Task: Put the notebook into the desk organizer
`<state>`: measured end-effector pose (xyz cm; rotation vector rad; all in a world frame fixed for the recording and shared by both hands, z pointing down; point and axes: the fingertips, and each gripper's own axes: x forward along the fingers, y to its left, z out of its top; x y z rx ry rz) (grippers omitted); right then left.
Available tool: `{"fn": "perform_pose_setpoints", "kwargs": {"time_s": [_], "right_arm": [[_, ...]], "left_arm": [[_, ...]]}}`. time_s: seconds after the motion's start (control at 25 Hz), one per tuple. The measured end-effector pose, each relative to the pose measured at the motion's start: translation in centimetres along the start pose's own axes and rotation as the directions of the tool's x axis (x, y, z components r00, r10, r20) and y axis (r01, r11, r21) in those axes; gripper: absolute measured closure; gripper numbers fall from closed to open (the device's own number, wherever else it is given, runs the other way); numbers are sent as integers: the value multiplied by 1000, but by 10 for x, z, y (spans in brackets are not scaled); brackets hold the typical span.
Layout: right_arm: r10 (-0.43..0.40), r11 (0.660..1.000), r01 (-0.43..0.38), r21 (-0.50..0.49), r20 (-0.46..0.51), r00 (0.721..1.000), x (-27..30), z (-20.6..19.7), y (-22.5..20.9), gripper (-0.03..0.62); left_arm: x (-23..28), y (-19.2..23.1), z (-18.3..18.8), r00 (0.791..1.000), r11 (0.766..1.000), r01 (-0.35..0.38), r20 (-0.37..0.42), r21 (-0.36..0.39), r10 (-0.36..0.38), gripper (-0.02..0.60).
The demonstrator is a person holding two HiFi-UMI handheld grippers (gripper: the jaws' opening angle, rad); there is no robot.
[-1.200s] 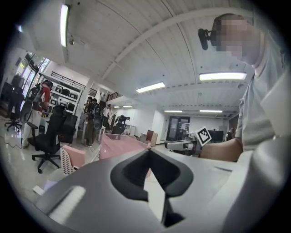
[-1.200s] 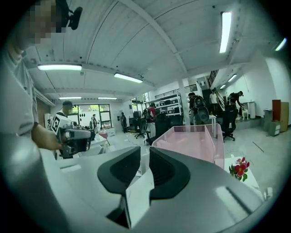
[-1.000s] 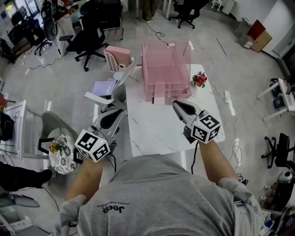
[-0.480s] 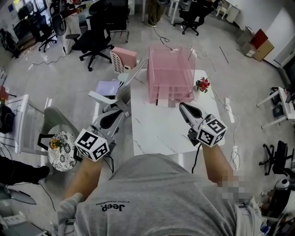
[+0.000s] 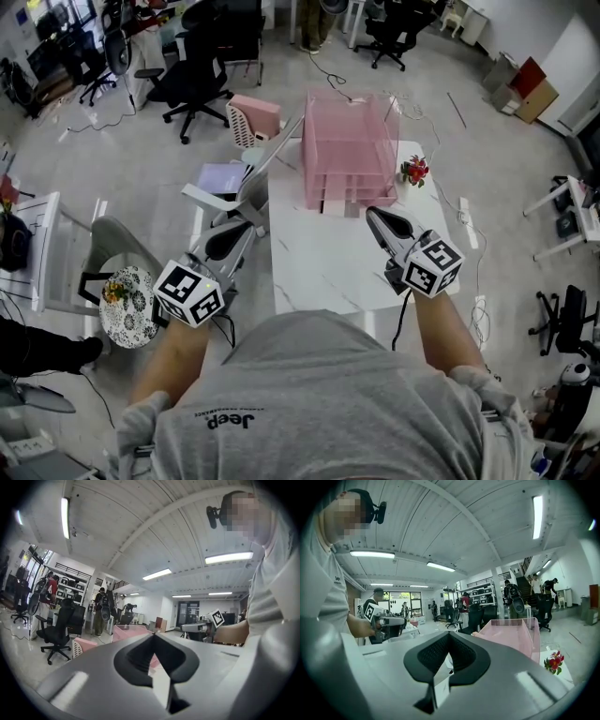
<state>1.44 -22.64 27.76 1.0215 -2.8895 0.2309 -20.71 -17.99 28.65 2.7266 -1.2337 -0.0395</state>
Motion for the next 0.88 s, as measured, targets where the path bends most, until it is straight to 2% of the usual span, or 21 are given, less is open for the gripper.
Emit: {"fn": "perform_pose_setpoints", "kwargs": {"time_s": [0.88], "right_arm": [[-3, 1000, 3, -20, -12, 1000, -1, 2, 1, 594]], "left_arm": [[-2, -2, 3, 1000, 1000, -2, 13, -10, 2, 523]]}}
